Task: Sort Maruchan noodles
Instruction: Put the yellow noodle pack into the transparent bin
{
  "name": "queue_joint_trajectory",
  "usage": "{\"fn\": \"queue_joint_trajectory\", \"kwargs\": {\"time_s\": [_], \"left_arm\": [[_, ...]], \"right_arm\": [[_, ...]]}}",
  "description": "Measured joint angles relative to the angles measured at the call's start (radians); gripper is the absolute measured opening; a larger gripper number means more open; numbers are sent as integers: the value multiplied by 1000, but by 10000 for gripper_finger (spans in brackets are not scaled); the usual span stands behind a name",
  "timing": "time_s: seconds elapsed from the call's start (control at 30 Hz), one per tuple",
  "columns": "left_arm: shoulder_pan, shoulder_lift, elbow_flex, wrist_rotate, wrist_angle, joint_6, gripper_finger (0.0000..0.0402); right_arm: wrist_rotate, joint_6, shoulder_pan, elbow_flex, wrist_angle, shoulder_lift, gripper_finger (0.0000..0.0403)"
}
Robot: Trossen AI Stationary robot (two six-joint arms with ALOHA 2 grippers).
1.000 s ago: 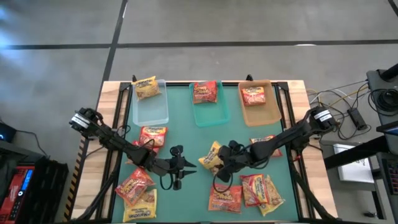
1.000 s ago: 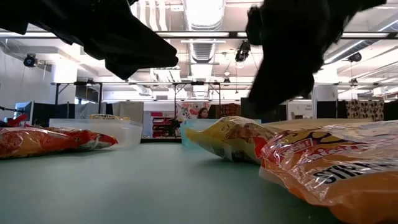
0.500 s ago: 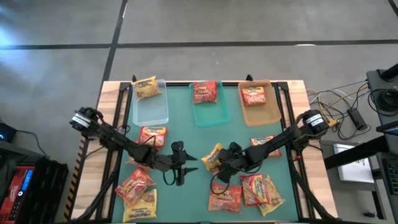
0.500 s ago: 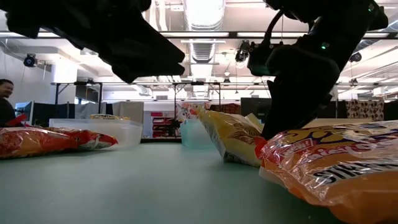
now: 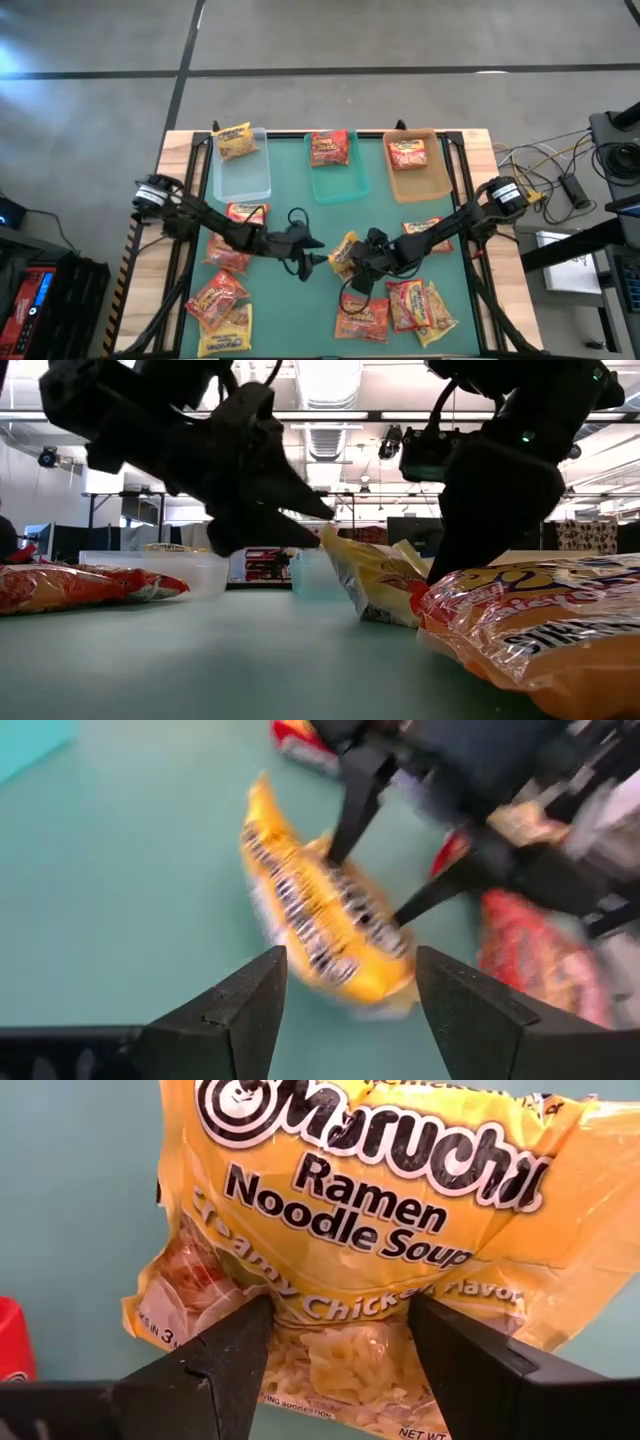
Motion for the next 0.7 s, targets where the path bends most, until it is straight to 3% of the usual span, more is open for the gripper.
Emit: {"fn": "queue_joint_trajectory", "kwargs": {"time_s": [0.37,0.7], "left_arm": [[61,89,0,22,72,-134,206],[77,143,14,59,181,-166,206]], "right_arm": [[107,-237,0,-2,61,3,231],[135,-369,-14,-3,116,4,231]]}}
